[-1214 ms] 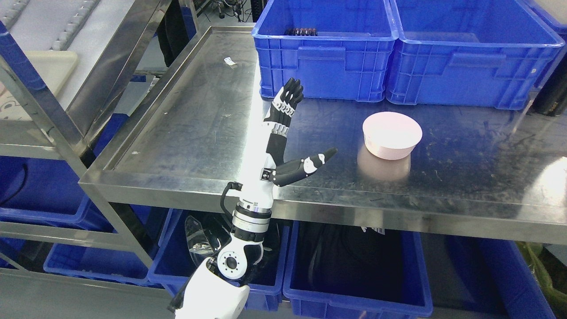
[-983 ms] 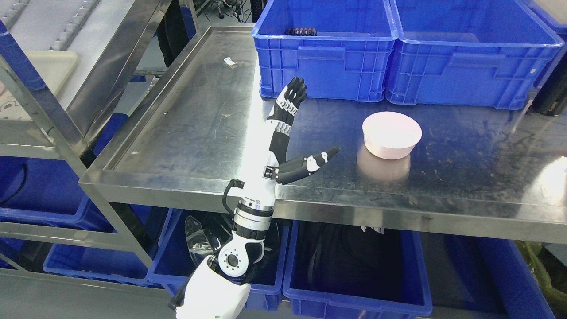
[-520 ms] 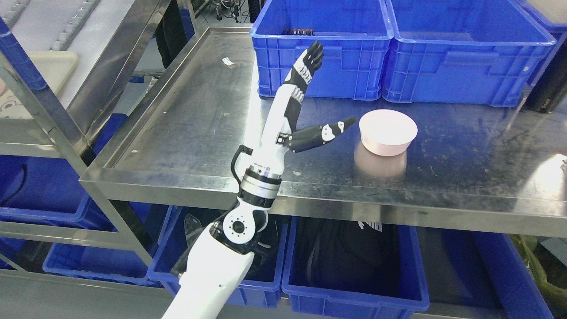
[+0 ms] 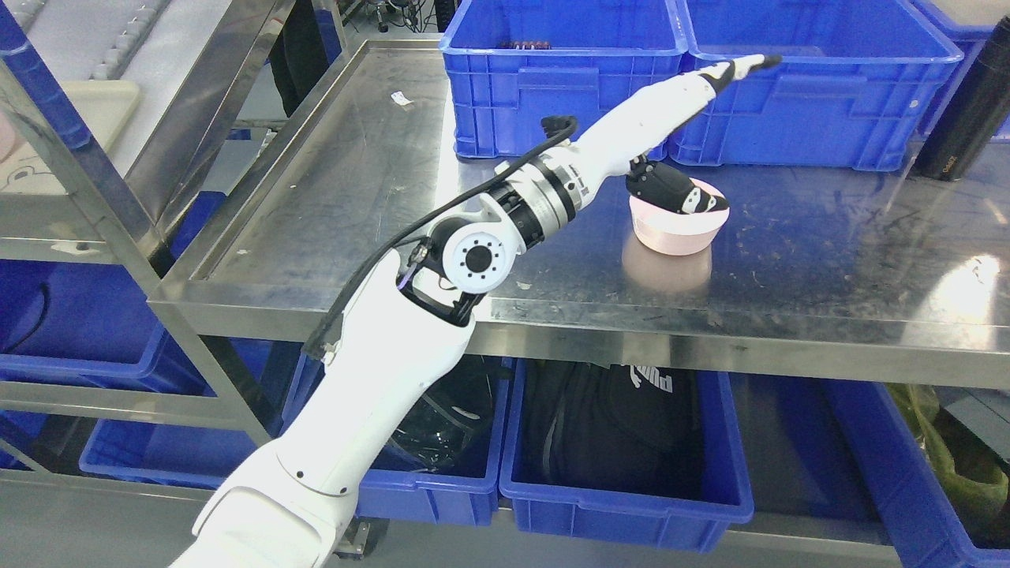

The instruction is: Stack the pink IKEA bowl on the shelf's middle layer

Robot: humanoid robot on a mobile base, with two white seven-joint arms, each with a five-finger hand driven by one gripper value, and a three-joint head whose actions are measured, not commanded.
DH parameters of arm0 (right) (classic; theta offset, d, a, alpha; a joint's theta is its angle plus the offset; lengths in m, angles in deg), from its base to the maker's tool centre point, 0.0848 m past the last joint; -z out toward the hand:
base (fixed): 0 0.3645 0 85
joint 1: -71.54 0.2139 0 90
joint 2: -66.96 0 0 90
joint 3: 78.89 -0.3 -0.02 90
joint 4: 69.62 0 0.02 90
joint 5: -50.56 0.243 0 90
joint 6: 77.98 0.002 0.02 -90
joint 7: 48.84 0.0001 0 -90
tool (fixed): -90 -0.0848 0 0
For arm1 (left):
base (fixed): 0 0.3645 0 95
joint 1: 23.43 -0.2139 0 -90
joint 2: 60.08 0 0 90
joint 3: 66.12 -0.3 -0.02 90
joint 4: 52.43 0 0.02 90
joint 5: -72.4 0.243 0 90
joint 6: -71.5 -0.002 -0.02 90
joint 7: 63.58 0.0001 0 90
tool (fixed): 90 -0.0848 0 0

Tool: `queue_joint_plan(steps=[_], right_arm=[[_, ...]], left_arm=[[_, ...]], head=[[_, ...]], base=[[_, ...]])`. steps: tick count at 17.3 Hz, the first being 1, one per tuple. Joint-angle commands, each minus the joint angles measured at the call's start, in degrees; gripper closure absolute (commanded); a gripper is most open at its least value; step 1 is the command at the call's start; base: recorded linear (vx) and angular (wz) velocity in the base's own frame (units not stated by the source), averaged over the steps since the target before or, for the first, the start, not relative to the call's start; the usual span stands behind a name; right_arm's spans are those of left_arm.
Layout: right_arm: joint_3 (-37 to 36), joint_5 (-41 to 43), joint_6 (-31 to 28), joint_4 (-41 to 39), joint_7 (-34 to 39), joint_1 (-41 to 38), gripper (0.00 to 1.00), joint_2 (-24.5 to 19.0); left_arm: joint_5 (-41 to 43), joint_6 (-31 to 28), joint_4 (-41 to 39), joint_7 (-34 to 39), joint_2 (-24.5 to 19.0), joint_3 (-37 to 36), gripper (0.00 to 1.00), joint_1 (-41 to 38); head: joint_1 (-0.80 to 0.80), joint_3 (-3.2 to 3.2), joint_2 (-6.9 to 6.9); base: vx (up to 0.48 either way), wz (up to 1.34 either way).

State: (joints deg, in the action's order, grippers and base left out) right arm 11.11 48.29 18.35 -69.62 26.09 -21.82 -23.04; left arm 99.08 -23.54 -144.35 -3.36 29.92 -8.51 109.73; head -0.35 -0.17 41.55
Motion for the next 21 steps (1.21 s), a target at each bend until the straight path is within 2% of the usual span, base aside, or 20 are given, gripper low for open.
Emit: queue_joint_plan(steps=[1,2,4,8,11,17,20,21], right_arm=[[0.3,0.0,0.3,-1.0,0.0,0.0,0.0,1.0],[0.3,0.1,0.3,-1.0,0.0,0.0,0.0,1.0],[0.3,0.0,0.3,-1.0,0.0,0.0,0.0,1.0],[0.3,0.0,0.3,-1.0,0.0,0.0,0.0,1.0],[0.2,0.0,0.3,-1.0,0.0,0.0,0.0,1.0],[0.2,0.0,0.3,-1.0,0.0,0.0,0.0,1.0],[0.3,0.1,0.3,-1.0,0.0,0.0,0.0,1.0],[0.3,0.0,0.3,-1.0,0.0,0.0,0.0,1.0]], left_arm=[[18.2,-0.9,2.3,-12.7,-1.0,-4.8,0.02,7.2],[22.4,-0.1,4.0,-14.6,-1.1,-4.8,0.0,7.7],[28.0,5.6,6.9,-19.8,-1.0,-4.4,0.0,7.5],[28.0,7.8,13.4,-22.5,-1.0,-4.4,0.0,9.0],[28.2,7.9,16.8,-29.3,-1.0,-5.1,0.01,11.7],[27.4,8.0,23.5,-30.0,-1.0,-5.0,0.06,13.1],[20.8,8.3,24.0,-29.3,-1.0,-5.9,0.06,13.1],[18.2,10.1,23.7,-28.3,-1.0,-6.2,0.06,13.2]], head=[[0.0,0.0,0.0],[0.0,0.0,0.0],[0.0,0.0,0.0],[0.0,0.0,0.0],[0.0,0.0,0.0],[0.0,0.0,0.0],[0.0,0.0,0.0],[0.0,0.0,0.0]], base=[[-0.037,0.0],[-0.019,0.04],[-0.01,0.02],[0.01,-0.01],[0.004,0.01],[0.039,-0.02],[0.076,0.0],[0.075,-0.01]])
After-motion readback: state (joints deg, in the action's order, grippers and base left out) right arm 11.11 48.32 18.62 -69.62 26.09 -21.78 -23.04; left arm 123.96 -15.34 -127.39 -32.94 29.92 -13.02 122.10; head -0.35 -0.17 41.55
